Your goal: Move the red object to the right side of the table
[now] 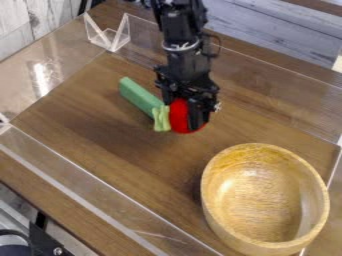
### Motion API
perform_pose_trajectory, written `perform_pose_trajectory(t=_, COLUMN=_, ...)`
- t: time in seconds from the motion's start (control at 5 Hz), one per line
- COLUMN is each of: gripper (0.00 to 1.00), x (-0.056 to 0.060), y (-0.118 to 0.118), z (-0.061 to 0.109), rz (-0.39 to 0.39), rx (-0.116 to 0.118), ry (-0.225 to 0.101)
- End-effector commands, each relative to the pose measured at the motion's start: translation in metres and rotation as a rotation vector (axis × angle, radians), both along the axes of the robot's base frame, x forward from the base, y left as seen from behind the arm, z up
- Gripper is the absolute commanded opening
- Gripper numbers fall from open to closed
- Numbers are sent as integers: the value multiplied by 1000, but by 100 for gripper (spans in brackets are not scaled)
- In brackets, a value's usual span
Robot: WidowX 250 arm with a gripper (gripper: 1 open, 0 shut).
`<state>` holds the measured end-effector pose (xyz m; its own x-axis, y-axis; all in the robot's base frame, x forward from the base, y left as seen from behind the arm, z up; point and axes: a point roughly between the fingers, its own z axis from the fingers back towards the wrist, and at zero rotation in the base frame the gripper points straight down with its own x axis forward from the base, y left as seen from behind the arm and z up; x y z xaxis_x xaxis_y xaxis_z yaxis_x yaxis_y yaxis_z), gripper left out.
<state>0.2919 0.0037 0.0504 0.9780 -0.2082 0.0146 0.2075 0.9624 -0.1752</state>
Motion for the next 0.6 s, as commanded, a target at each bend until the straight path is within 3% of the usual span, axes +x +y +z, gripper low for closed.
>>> perform_pose_trajectory(t=0.0, gripper=0, x=12, y=5, z=14, rz=18, rx=16, ry=-37)
perform_pose_trajectory(t=0.4, gripper=0, x=36, y=-38, z=29, rz=80, rx=64, ry=-61)
